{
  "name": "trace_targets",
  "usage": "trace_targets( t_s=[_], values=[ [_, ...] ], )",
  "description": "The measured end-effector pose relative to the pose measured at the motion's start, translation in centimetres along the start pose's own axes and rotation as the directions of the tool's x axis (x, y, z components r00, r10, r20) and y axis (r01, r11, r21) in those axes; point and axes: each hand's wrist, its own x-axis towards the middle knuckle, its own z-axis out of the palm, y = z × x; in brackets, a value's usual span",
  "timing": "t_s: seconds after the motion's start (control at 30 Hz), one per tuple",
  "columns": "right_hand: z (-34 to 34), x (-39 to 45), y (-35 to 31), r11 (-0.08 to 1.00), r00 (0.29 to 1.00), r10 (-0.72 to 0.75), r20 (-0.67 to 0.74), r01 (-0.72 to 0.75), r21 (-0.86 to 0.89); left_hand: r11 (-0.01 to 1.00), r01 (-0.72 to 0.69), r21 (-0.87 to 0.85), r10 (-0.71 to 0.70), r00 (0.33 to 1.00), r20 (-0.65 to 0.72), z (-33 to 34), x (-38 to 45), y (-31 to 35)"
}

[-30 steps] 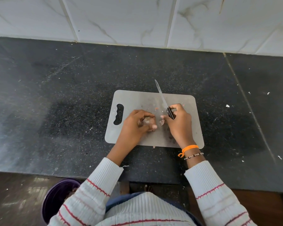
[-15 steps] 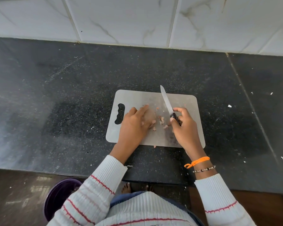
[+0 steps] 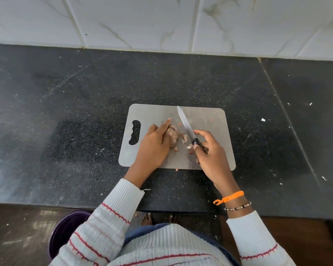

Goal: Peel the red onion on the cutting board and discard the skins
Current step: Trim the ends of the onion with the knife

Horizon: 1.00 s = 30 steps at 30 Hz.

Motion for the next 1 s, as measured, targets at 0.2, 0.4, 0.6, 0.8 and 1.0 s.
trace_targets(
  t_s=[0.2, 0.4, 0.6, 0.8, 1.0],
  values=[
    [0.2, -2.1, -0.7, 0.999, 0.999, 0.013, 0.048, -0.015, 0.034, 0.997, 0.005, -0.077, -0.012, 0.996, -0.091, 0.7, 0.1, 0.1],
    [0.1, -4.3, -1.6, 0.991, 0.996, -0.087, -0.016, 0.085, -0.106, 0.996, -0.009, -0.090, -0.003, 0.991, -0.130, 1.0, 0.3, -0.3],
    [0.7, -5.2, -1.8, 0.976, 0.992, -0.127, 0.017, 0.128, -0.176, 0.989, -0.027, -0.145, 0.009, 0.992, -0.122, 0.7, 0.4, -0.3],
    [0.9, -5.3, -2.2, 0.952, 0.986, -0.167, 0.007, 0.163, -0.258, 0.994, -0.045, -0.098, 0.041, 0.998, -0.042, 0.2, 0.5, -0.9],
    [0.6, -5.7, -2.6, 0.941, 0.980, -0.196, -0.012, 0.185, -0.283, 0.991, -0.042, -0.125, 0.033, 0.997, -0.070, 0.3, 0.4, -0.5]
  ],
)
